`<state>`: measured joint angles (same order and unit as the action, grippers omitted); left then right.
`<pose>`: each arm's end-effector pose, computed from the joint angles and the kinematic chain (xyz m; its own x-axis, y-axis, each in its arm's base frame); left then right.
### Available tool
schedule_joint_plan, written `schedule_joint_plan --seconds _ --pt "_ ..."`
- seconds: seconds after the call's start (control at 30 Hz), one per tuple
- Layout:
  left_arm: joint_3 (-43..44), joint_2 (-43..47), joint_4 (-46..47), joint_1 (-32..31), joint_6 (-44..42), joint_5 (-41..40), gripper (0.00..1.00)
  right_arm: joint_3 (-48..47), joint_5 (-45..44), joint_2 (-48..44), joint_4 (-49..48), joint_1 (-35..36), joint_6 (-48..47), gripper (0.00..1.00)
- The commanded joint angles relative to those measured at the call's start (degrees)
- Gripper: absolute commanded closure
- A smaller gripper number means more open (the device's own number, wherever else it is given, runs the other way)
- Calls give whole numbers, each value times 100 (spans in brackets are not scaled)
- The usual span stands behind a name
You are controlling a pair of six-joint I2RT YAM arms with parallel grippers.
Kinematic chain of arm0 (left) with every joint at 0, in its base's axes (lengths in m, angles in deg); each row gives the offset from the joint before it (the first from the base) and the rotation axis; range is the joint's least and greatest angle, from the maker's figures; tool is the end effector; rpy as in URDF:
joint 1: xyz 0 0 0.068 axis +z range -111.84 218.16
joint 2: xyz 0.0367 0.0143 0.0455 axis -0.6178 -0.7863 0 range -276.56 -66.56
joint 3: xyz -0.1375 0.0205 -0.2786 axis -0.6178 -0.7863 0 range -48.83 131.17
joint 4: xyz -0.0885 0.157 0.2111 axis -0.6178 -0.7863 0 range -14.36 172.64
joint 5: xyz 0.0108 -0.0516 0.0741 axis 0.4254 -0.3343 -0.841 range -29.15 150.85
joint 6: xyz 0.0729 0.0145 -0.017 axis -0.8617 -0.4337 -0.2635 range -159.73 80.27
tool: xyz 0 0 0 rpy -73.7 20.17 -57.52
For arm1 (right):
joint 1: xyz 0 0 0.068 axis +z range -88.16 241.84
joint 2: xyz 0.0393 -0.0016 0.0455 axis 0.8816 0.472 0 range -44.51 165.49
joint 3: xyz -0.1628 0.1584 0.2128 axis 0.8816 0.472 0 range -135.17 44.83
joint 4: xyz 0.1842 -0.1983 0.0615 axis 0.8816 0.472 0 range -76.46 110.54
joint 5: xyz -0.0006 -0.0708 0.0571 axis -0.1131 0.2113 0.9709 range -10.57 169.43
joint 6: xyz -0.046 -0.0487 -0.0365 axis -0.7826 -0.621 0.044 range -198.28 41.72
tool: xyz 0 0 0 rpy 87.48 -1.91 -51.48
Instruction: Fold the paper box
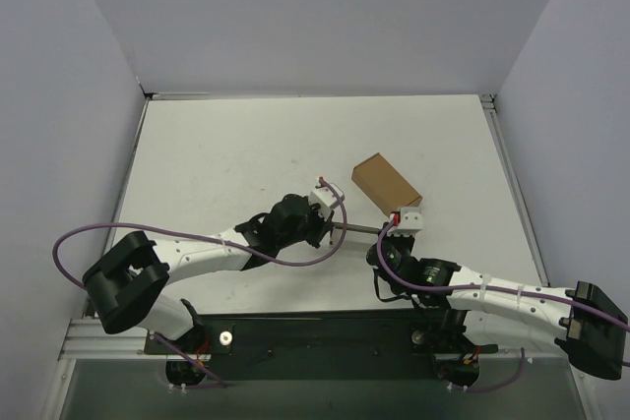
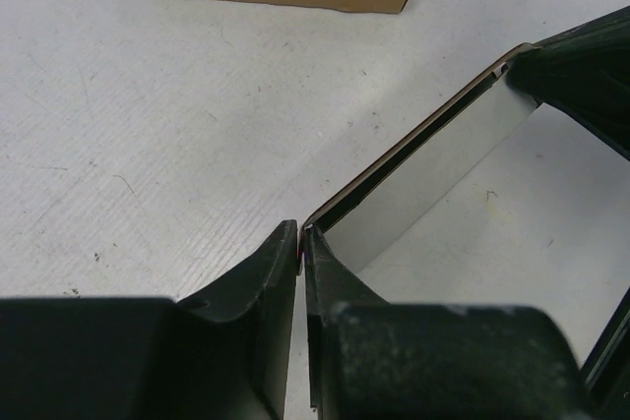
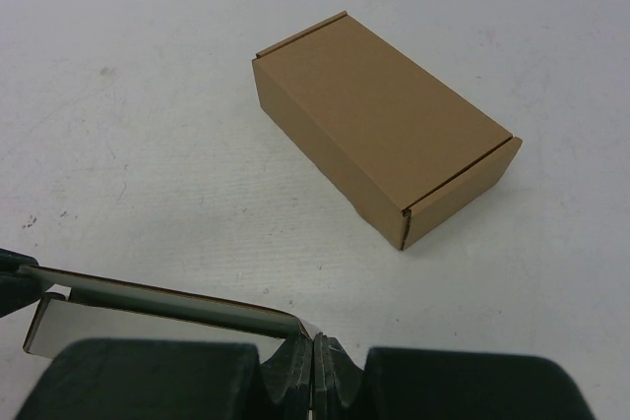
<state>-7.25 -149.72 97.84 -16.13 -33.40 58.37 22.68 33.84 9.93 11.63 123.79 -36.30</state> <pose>0.2030 -0.2776 0.2243 -0.3446 0.2907 -0.8926 0.7551 0.6508 -0.0796 0.1348 0.1547 0.2109 -0.3960 0.2520 -0.8830 -0.0847 0.9475 0.3084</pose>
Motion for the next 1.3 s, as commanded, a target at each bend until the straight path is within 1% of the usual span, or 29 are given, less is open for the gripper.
schedule_joint_plan --seconds 0.0,0.03,0.13,0.17,0.2,0.33,0.43,0.57,0.73,0.83,1.0,1.27 --pt "210 19 203 14 -26 72 83 36 436 164 455 54 30 100" --pt "201 10 194 23 -18 72 84 36 436 147 455 54 30 100" --pt "192 10 167 5 17 81 92 36 436 155 455 54 30 100" --pt "192 19 150 14 52 81 99 44 436 155 446 54 30 100" --pt "192 19 124 5 79 72 100 44 427 155 455 54 39 100" --pt "332 -16 -113 -91 421 -147 100 62 375 173 455 54 65 100" --pt "456 -122 -316 -170 957 -401 100 53 348 208 429 80 100 100" --pt "465 -359 -308 -398 1790 -823 100 27 313 261 420 115 135 100" --pt "482 -552 -290 -662 2250 -1490 100 36 269 270 428 168 179 100" --pt "404 -666 -193 -785 2504 -1694 100 44 243 252 437 185 188 100" --pt "263 -825 53 -970 2540 -1835 100 71 225 226 429 194 197 100" --pt "-89 -852 395 -1040 2084 -1835 100 115 181 146 464 212 223 100"
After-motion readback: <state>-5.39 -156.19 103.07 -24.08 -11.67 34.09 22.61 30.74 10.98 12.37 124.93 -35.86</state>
